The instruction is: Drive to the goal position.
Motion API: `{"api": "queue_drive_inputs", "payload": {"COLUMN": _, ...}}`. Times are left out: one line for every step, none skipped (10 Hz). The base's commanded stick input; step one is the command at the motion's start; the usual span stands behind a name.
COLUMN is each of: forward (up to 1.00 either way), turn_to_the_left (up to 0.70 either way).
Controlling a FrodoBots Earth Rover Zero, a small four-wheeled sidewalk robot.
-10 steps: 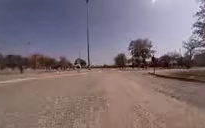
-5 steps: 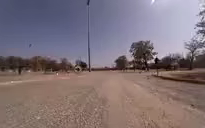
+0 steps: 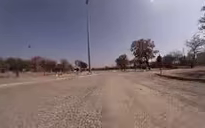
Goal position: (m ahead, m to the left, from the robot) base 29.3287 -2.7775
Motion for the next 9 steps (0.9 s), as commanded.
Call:
{"api": "queue_drive_inputs", "payload": {"forward": 1.0, "turn_to_the_left": 0.0}}
{"api": "queue_drive_inputs", "payload": {"forward": 1.0, "turn_to_the_left": 0.0}}
{"api": "queue_drive_inputs", "payload": {"forward": 1.0, "turn_to_the_left": 0.0}}
{"api": "queue_drive_inputs", "payload": {"forward": 1.0, "turn_to_the_left": 0.0}}
{"api": "queue_drive_inputs", "payload": {"forward": 1.0, "turn_to_the_left": 0.0}}
{"api": "queue_drive_inputs", "payload": {"forward": 1.0, "turn_to_the_left": 0.0}}
{"api": "queue_drive_inputs", "payload": {"forward": 1.0, "turn_to_the_left": 0.0}}
{"api": "queue_drive_inputs", "payload": {"forward": 1.0, "turn_to_the_left": 0.0}}
{"api": "queue_drive_inputs", "payload": {"forward": 1.0, "turn_to_the_left": 0.0}}
